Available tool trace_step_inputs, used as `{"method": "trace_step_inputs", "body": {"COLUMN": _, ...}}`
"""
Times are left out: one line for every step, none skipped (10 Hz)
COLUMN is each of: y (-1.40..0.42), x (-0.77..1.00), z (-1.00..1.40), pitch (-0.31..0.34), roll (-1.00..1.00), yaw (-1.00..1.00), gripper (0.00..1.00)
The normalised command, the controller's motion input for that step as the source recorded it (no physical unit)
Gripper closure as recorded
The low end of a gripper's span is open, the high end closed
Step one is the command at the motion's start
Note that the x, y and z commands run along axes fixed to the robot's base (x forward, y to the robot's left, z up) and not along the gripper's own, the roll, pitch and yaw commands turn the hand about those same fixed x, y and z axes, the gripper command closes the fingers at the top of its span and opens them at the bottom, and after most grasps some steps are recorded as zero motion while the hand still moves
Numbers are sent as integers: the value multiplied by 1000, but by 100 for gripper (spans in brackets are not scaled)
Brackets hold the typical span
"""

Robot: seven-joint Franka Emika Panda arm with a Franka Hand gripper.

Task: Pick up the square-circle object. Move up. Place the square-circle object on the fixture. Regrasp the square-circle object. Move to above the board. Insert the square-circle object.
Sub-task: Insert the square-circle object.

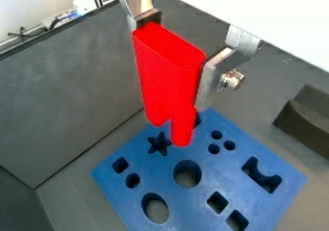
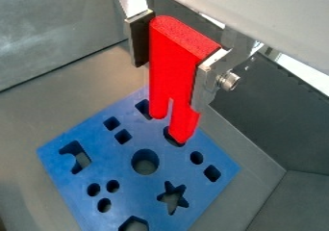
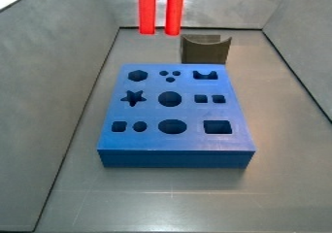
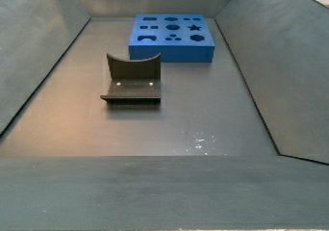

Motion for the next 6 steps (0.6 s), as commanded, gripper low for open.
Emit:
{"method": "trace_step_inputs", "body": {"y": 0, "x": -254, "z": -189, "pitch": -114, "roll": 0, "yaw": 69, "gripper": 100}}
{"method": "trace_step_inputs", "body": {"y": 0, "x": -223, "z": -171, "pitch": -106, "roll": 0, "yaw": 94, "gripper": 100}}
{"method": "trace_step_inputs", "body": {"y": -17, "x": -200, "z": -226, "pitch": -90, "roll": -49, "yaw": 100, "gripper": 100}}
{"method": "trace_step_inputs", "body": {"y": -46, "x": -186, "z": -249, "pitch": -96, "roll": -29, "yaw": 83, "gripper": 100}}
{"method": "trace_step_inputs", "body": {"y": -80, "x": -151, "z": -249, "pitch": -103, "roll": -10, "yaw": 80, "gripper": 100}}
{"method": "trace_step_inputs", "body": {"y": -94, "x": -134, "z": -251, "pitch": -97, "roll": 0, "yaw": 91, "gripper": 100}}
